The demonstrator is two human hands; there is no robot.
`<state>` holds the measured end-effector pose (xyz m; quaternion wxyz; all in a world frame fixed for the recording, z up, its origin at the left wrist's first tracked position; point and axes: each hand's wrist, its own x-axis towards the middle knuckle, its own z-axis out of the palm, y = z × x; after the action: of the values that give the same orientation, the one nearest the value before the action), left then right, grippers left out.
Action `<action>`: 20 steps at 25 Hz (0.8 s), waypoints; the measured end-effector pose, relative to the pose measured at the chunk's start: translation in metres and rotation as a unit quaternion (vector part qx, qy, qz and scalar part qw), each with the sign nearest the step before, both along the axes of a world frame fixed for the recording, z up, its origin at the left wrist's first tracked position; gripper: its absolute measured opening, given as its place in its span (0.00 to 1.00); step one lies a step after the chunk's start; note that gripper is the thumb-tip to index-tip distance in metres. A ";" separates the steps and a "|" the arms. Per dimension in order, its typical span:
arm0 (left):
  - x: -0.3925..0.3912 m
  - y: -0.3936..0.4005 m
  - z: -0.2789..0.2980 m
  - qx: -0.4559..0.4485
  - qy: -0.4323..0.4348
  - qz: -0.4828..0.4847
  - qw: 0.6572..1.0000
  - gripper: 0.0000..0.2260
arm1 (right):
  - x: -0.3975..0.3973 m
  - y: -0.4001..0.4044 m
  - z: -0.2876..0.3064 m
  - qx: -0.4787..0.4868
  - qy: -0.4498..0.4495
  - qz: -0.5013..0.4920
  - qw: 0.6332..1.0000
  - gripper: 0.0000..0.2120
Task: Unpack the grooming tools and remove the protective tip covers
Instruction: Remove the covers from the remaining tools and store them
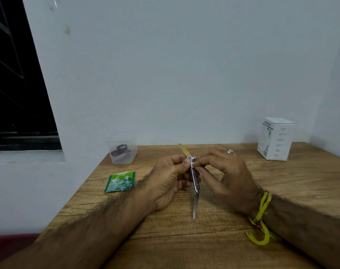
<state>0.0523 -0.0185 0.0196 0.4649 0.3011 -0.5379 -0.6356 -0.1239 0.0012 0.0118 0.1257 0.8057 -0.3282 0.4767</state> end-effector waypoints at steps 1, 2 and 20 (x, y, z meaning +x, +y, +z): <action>0.001 0.000 0.001 0.002 0.002 0.000 1.000 0.07 | 0.000 0.000 0.000 0.002 -0.002 0.002 1.000 0.05; 0.001 0.001 0.002 0.002 0.002 -0.001 1.000 0.08 | 0.000 0.000 0.001 0.002 -0.001 0.005 1.000 0.05; 0.000 0.000 0.001 -0.001 -0.011 -0.003 1.000 0.07 | -0.003 0.002 0.000 0.008 0.035 0.003 0.999 0.05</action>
<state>0.0526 -0.0190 0.0206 0.4577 0.3061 -0.5445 -0.6327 -0.1264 0.0033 0.0121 0.1295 0.8239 -0.3250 0.4458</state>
